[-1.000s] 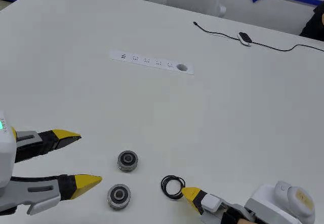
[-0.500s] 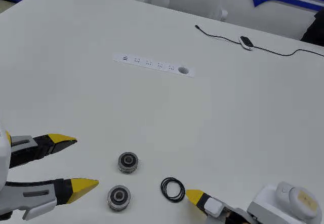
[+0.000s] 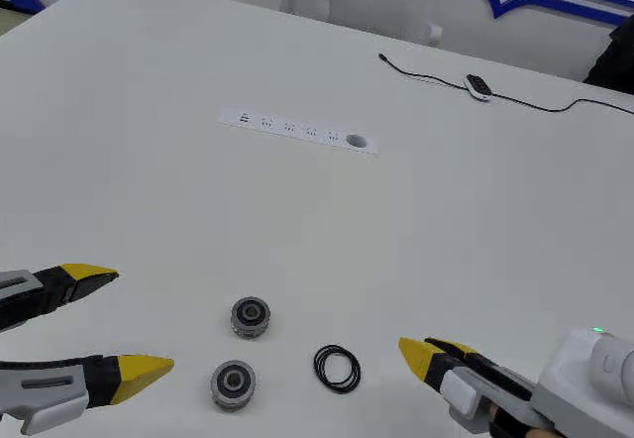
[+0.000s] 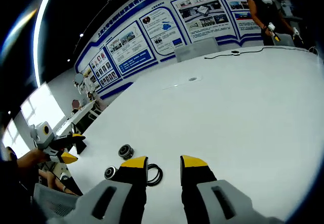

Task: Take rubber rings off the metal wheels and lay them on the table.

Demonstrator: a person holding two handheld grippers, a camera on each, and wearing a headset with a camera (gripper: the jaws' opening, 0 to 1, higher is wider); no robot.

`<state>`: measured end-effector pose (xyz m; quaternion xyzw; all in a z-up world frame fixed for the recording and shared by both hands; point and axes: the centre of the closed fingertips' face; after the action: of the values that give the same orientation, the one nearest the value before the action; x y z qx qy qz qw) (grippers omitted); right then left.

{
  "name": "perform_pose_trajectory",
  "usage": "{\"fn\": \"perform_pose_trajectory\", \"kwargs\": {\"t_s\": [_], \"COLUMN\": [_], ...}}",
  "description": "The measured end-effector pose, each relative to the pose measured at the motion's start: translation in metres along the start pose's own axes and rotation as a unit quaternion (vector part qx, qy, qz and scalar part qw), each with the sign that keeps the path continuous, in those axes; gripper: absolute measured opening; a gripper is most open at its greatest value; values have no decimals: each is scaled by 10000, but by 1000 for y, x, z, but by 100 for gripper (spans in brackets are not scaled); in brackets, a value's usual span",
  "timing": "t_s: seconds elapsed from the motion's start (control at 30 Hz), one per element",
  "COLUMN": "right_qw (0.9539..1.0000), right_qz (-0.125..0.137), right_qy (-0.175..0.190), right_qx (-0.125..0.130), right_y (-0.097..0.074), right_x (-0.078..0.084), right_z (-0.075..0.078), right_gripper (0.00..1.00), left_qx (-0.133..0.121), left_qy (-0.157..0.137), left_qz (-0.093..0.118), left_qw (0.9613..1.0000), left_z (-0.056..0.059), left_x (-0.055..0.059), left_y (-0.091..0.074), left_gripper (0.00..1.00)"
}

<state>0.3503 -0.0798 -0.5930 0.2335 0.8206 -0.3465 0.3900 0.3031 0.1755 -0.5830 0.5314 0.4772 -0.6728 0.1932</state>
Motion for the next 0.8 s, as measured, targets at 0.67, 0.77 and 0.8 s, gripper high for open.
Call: {"fn": "perform_pose_trajectory", "kwargs": {"t_s": [0.67, 0.77, 0.8], "right_qw": [9897, 9874, 9858], "right_qz": [-610, -523, -535], "right_qy": [-1291, -1493, -1588], "right_qx": [89, -52, -55], "right_y": [-23, -20, -19], "right_x": [22, 18, 16], "right_z": [16, 7, 5], "right_gripper": [45, 48, 48], "left_qx": [-489, -488, -492], "left_qy": [-729, -758, -756], "left_qz": [170, 166, 170], "left_qw": [9960, 9958, 9958], "left_z": [12, 15, 16], "left_x": [20, 22, 22], "left_y": [-3, -3, -4], "left_gripper": [74, 76, 76]}}
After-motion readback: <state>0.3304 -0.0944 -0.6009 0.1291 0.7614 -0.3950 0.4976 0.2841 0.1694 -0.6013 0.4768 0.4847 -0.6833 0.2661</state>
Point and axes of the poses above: the centre of the closed fingertips' face, and the gripper's own axes: y roughly forward along the fingers, z roughly to its right, x roughly out of its underside, and after that the axes turned 8 degrees about -x, right-handed
